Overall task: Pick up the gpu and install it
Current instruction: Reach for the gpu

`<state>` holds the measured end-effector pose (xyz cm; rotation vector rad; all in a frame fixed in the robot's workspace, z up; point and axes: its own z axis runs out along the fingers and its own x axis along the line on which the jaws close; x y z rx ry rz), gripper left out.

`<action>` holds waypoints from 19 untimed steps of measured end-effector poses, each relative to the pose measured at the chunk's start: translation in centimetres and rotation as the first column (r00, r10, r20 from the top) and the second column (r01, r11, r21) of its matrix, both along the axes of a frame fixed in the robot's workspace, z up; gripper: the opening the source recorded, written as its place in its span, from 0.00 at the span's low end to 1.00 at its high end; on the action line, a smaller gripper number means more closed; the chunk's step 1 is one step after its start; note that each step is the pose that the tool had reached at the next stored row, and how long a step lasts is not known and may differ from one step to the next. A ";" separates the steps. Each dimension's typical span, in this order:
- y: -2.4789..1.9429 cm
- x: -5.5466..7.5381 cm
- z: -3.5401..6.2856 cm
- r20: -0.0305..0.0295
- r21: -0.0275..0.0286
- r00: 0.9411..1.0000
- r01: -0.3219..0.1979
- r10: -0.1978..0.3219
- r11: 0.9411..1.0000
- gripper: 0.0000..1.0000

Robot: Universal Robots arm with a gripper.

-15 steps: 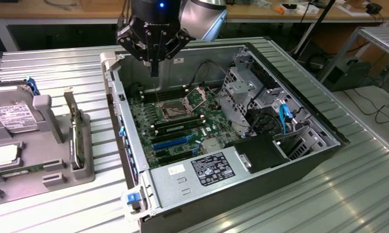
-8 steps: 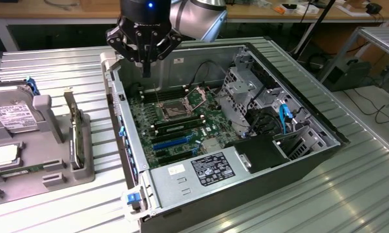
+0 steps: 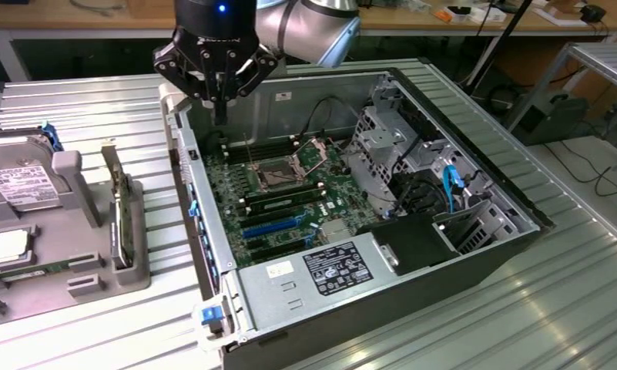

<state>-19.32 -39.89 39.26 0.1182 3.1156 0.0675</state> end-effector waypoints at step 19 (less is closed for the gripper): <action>0.00 -5.5 -0.09 0.000 0.000 1.000 0.000 0.000 1.000 0.11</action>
